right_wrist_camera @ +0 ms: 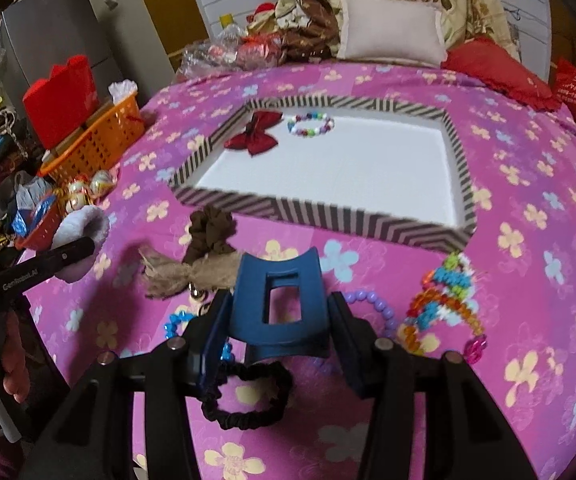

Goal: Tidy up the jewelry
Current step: 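Place the blue claw clip in the tray with the right gripper while the left gripper lifts the scrunchie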

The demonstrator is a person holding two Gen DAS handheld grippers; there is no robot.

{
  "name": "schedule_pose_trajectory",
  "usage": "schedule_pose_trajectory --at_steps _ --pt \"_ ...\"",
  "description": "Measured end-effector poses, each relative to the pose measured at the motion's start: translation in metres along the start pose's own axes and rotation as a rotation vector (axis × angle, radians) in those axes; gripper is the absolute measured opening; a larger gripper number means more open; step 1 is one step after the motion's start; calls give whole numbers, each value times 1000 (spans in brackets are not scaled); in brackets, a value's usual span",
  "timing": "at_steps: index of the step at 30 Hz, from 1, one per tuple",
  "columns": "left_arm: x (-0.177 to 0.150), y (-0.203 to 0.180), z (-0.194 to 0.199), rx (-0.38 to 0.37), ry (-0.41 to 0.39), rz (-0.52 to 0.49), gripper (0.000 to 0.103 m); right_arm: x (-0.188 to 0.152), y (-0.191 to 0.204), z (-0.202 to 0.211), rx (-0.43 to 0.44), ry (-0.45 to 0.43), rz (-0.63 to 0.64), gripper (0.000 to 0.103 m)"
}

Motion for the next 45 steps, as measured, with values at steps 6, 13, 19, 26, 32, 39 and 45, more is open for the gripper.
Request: schedule_pose_trajectory --at_steps 6,13,19,26,32,39,45 --pt "28 -19 -1 -39 -21 -32 9 25 -7 8 -2 -50 -8 50" --pt "61 -46 -30 -78 -3 -75 9 81 -24 -8 -33 -112 -28 50" --pt "85 -64 -69 -89 31 -120 9 128 -42 -60 -72 -104 -54 50" --pt "94 -64 -117 -61 80 -159 9 169 -63 -133 -113 -51 -100 50" --pt "93 -52 -145 -48 129 -162 9 183 -73 -172 -155 -4 -119 49" --pt "92 -51 -157 -31 150 -175 9 191 -65 -185 -166 36 -85 49" --pt "94 -53 -164 -21 159 -185 12 197 -54 -194 -165 41 -71 50"
Point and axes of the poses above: each gripper's, at about its wrist camera, not at the fingertips, and z roughly against the way its jaws point, y to its left, x to its top, the point moved 7 cm from there along -z, roughly the way its jaws point, and after that the axes turned 7 degrees about -z, right-handed, at the moved point
